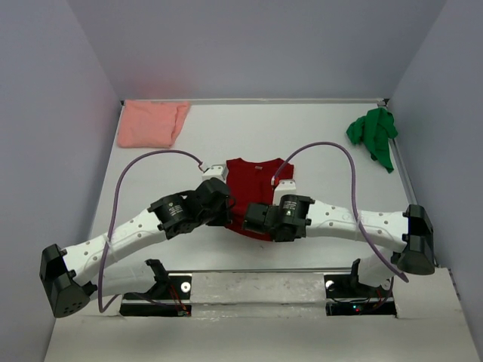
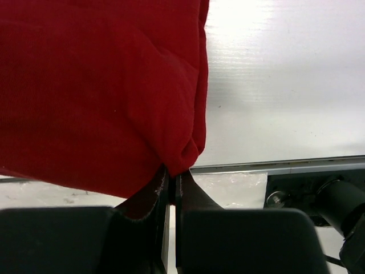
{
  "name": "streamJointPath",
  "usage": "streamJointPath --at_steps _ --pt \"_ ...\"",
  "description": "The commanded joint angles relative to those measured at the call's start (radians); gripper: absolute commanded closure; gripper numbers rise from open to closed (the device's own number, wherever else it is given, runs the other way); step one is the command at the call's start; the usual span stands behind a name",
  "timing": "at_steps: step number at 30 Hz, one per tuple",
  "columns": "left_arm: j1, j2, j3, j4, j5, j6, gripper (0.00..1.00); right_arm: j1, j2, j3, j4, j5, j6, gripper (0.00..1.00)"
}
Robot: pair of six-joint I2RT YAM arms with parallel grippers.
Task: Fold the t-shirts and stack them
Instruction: Fold the tshirt
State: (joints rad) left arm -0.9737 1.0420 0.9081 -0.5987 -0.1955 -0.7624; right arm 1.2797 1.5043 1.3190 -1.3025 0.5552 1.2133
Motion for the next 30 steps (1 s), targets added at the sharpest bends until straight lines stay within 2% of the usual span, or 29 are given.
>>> streamJointPath --at_steps 1,3,6,8,11,12,16,17,19,21,22,23,24,25,26,28,29,30 --pt "-0.003 -0.004 0.0 0.007 -0.015 0.005 1.0 0.004 0.0 0.034 -0.181 0.092 0.117 1.0" --pt "-0.005 0.018 0.008 0.011 -0.007 0.011 1.0 0.004 -0.001 0.04 -0.167 0.101 0.106 1.0" --pt "-0.003 0.055 0.043 0.017 -0.008 0.031 1.0 -0.051 0.016 0.059 -0.158 0.12 0.025 1.0" --pt "-0.005 0.081 0.064 0.022 -0.013 0.049 1.0 -0.114 0.013 0.052 -0.094 0.127 -0.026 1.0" --pt "0.015 0.159 0.124 0.016 -0.027 0.092 1.0 -0.229 0.005 0.049 0.035 0.104 -0.185 1.0" --pt "0.029 0.196 0.153 0.017 -0.028 0.101 1.0 -0.267 0.008 0.055 0.07 0.086 -0.287 1.0" --pt "0.191 0.289 0.219 0.097 0.025 0.204 1.0 -0.457 0.059 0.121 0.237 0.066 -0.504 1.0" --pt "0.22 0.315 0.241 0.1 0.034 0.222 1.0 -0.457 0.072 0.138 0.273 0.034 -0.552 1.0" --pt "0.265 0.407 0.331 0.105 0.05 0.259 1.0 -0.535 0.138 0.206 0.339 0.006 -0.67 1.0" --pt "0.32 0.513 0.432 0.106 0.066 0.303 0.93 -0.598 0.228 0.294 0.368 -0.084 -0.777 1.0" --pt "0.335 0.547 0.468 0.102 0.064 0.31 0.86 -0.615 0.256 0.318 0.396 -0.08 -0.802 1.0" --pt "0.364 0.613 0.523 0.106 0.082 0.328 0.83 -0.64 0.29 0.344 0.407 -0.165 -0.84 1.0" --pt "0.365 0.644 0.523 0.115 0.082 0.328 0.77 -0.66 0.327 0.383 0.405 -0.194 -0.865 1.0" --pt "0.392 0.705 0.569 0.122 0.109 0.34 0.65 -0.686 0.379 0.42 0.446 -0.218 -0.905 1.0" --pt "0.403 0.705 0.586 0.129 0.122 0.345 0.6 -0.706 0.41 0.443 0.457 -0.254 -0.932 1.0" --pt "0.432 0.782 0.63 0.142 0.155 0.363 0.57 -0.753 0.505 0.514 0.471 -0.27 -0.971 1.0" --pt "0.44 0.827 0.643 0.143 0.166 0.367 0.53 -0.77 0.54 0.538 0.471 -0.338 -0.994 1.0" --pt "0.446 0.846 0.658 0.148 0.169 0.374 0.5 -0.783 0.571 0.563 0.465 -0.343 -1.002 1.0"
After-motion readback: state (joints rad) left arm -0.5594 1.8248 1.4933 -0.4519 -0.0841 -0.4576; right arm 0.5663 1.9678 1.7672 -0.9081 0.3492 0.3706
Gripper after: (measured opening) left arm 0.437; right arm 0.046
